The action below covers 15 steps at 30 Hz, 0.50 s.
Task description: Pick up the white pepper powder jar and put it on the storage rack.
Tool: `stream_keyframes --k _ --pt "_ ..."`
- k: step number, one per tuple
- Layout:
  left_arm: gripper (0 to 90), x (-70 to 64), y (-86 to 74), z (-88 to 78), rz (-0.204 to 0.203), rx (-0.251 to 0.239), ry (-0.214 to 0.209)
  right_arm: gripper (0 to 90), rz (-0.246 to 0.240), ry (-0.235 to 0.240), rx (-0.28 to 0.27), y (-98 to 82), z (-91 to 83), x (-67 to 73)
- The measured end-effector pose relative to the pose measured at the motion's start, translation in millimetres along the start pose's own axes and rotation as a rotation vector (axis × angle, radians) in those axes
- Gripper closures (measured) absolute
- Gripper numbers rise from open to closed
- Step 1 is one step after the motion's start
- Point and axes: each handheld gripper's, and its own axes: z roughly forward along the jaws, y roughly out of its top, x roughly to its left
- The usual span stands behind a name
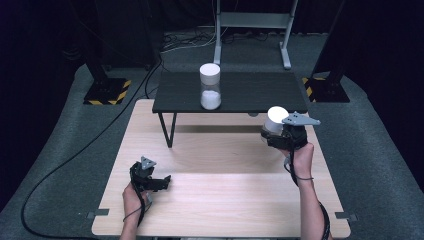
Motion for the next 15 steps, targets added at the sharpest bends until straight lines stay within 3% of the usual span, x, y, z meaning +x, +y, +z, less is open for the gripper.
stream_keyframes --k 15 --pt "0.4 0.1 0.3 -0.2 0.003 0.002 0.0 30.2 -0.008 0.006 -0.008 14.0 -2.3 -2.3"
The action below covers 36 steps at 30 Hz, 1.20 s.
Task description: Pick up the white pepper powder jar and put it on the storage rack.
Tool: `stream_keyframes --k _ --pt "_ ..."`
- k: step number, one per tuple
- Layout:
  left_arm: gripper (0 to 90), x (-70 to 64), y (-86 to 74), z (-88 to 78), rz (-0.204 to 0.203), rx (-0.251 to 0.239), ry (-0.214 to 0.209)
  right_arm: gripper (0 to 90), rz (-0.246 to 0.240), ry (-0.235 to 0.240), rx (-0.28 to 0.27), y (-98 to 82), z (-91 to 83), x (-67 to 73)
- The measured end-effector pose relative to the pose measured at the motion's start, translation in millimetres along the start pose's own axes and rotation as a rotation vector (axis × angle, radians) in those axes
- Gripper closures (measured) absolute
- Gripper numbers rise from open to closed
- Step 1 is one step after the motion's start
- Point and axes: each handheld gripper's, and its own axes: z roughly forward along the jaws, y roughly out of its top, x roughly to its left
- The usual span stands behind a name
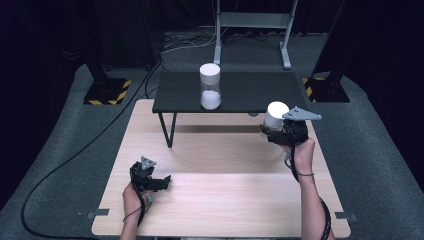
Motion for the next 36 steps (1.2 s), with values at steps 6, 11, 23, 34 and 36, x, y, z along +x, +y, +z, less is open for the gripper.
stream_keyframes --k 6,11,23,34,36 --pt "0.4 -0.1 -0.1 0.0 0.0 0.0 0.0 30.2 0.0 0.006 -0.002 6.1 -1.7 -2.4" --pt "0.4 -0.1 0.0 0.0 0.0 0.0 0.0 30.2 -0.013 0.003 -0.001 13.3 -3.4 -2.3" --pt "0.4 0.0 0.0 0.0 0.001 0.0 0.0 30.2 -0.024 -0.005 0.0 25.0 -8.8 -4.7" --pt "0.4 0.0 -0.1 0.0 0.0 0.0 0.0 30.2 -0.033 -0.013 -0.018 34.5 -14.2 -6.1" --pt "0.4 0.0 0.0 0.0 0.0 0.0 0.0 30.2 -0.034 -0.013 -0.02 36.6 -15.2 -6.9"
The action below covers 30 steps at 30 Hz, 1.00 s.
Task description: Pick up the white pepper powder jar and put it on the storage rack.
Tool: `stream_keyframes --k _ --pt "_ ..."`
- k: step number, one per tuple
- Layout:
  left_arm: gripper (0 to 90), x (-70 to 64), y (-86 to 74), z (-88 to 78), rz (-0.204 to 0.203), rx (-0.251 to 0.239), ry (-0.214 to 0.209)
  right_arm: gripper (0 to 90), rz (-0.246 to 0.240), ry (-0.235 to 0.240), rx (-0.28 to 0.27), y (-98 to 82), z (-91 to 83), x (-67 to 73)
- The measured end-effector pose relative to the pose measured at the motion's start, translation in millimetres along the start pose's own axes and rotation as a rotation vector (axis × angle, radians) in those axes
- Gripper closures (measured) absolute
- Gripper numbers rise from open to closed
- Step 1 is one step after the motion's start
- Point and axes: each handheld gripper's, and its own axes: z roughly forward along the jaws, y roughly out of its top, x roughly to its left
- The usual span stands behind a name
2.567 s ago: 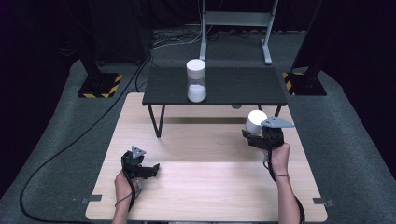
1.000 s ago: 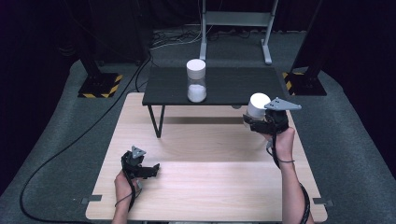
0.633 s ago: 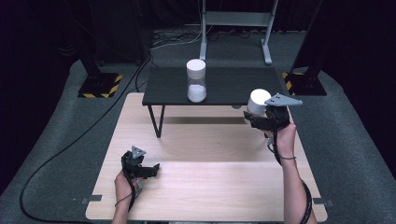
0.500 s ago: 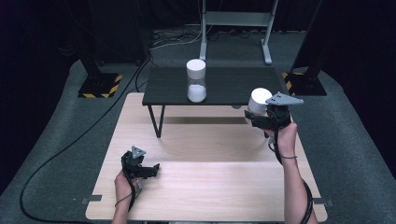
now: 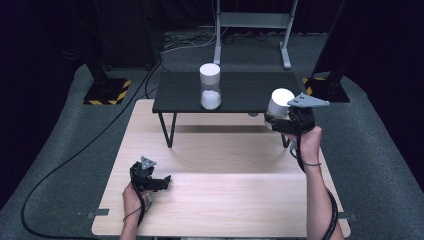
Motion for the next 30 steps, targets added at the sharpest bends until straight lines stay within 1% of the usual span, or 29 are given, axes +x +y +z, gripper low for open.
stream_keyframes --k 12,16,23,30 --pt "0.4 0.0 -0.1 0.0 0.0 0.0 0.0 30.3 -0.006 -0.006 -0.013 12.5 -5.8 -3.6" --pt "0.5 -0.1 0.0 0.0 0.001 0.0 0.001 30.2 0.001 0.0 -0.019 14.8 -7.2 -5.8" --pt "0.5 -0.1 -0.1 0.0 0.001 -0.001 0.0 30.3 -0.002 -0.001 -0.019 22.4 -7.4 -7.3" --pt "0.5 -1.3 -0.6 -0.2 0.004 -0.003 0.004 30.3 0.0 0.011 -0.022 30.8 -4.5 -10.3"
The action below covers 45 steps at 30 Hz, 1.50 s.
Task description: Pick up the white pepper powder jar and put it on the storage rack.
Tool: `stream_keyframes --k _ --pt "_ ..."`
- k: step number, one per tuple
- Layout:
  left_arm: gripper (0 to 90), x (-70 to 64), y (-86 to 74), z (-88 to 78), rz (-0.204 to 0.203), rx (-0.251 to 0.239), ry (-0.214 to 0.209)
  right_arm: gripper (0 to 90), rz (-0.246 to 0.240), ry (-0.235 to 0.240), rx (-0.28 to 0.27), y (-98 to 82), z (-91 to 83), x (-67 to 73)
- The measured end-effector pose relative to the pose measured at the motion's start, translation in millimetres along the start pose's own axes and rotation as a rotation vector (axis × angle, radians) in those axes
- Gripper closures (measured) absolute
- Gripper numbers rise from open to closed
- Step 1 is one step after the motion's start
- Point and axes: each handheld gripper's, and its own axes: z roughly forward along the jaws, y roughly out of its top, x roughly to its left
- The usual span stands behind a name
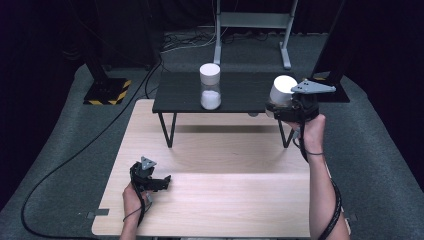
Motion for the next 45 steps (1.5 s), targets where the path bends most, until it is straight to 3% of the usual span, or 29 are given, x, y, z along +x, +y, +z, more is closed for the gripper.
stream_keyframes --k 21,34,45 --pt "0.5 -0.1 -0.1 0.0 0.0 0.0 0.0 30.3 0.017 0.063 0.049 33.0 27.8 -8.8" --pt "0.6 -0.6 -0.5 0.0 0.0 -0.003 0.001 30.3 0.036 0.07 0.106 46.1 57.0 -8.6" --pt "1.0 -0.3 -0.6 -0.1 0.0 -0.004 0.0 30.3 0.051 0.084 0.12 52.8 73.1 -8.6"
